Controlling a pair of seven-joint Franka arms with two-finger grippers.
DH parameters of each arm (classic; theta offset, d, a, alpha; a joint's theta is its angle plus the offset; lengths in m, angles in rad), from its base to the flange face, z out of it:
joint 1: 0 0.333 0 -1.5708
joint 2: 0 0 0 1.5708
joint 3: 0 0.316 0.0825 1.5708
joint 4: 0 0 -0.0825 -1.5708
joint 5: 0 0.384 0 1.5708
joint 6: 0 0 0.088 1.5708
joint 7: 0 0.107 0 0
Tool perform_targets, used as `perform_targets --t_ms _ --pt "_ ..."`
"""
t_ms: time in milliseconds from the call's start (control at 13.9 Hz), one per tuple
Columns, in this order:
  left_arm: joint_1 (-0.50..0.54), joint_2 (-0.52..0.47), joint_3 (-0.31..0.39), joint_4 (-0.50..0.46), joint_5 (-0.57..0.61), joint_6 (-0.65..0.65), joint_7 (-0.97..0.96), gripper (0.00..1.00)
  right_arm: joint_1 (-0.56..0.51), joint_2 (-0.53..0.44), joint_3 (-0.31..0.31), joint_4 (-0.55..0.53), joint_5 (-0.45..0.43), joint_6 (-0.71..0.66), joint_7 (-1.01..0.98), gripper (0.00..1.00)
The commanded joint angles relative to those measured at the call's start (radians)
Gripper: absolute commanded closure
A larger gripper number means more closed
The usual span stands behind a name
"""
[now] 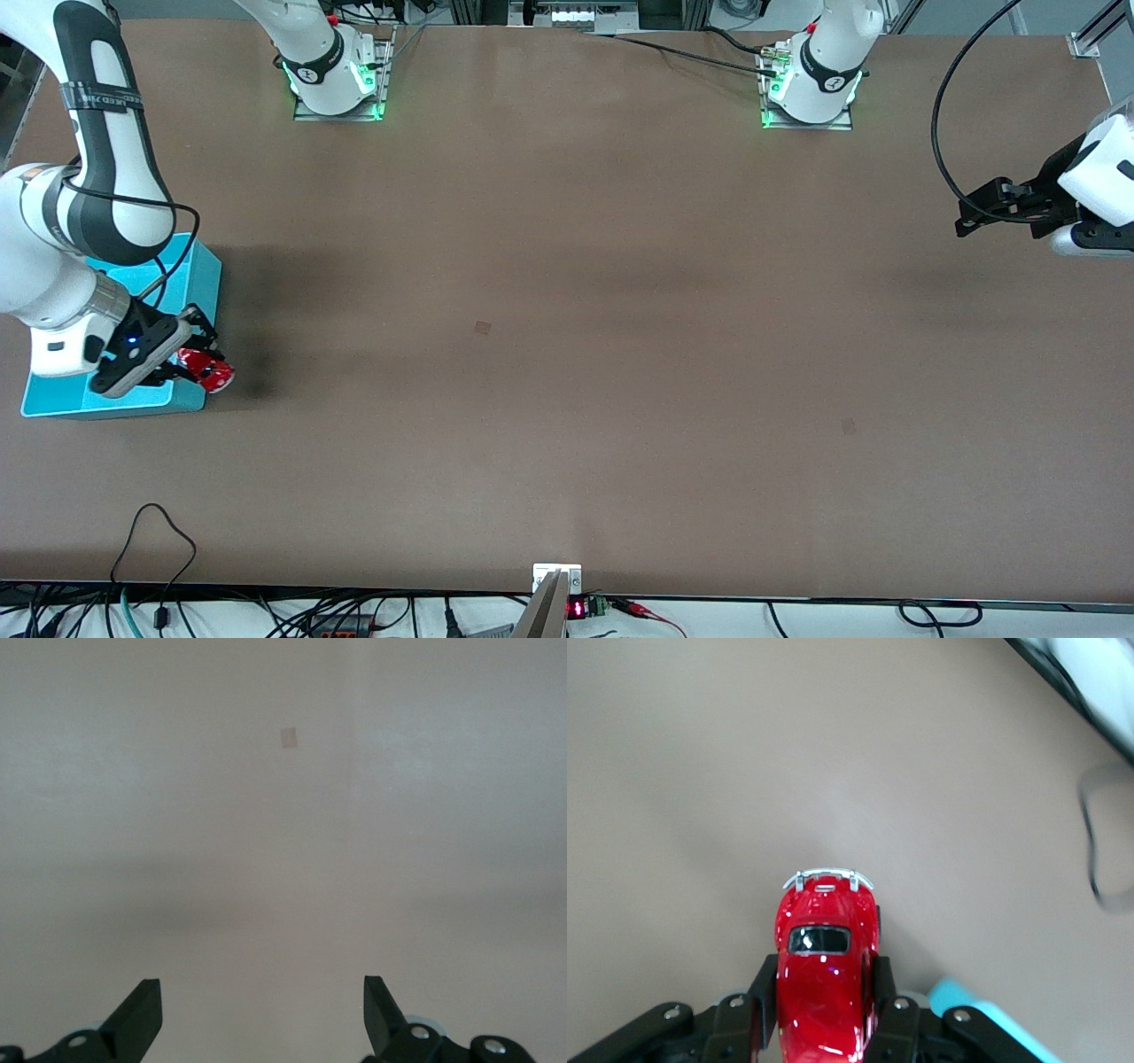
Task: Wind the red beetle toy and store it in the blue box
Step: 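Lift the car with the right gripper and lower it into the box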
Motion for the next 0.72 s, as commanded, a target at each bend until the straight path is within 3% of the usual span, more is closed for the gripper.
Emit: perform_targets --t_ms 0,358,645 --pt "-0.004 0.013 0.002 0.034 -0.019 -0.025 0.02 0.0 -0.023 -0.01 -0.042 0.003 -0.043 -0.009 0.206 0.8" --pt "-0.004 0.013 0.002 0.036 -0.017 -0.031 0.019 0.0 -0.156 0.002 -0.05 -0.008 -0.036 -0.015 0.389 0.81" --pt "0.003 0.012 0.003 0.034 -0.014 -0.039 0.019 0.0 -0.214 0.07 -0.05 -0.034 -0.036 -0.004 0.525 0.8"
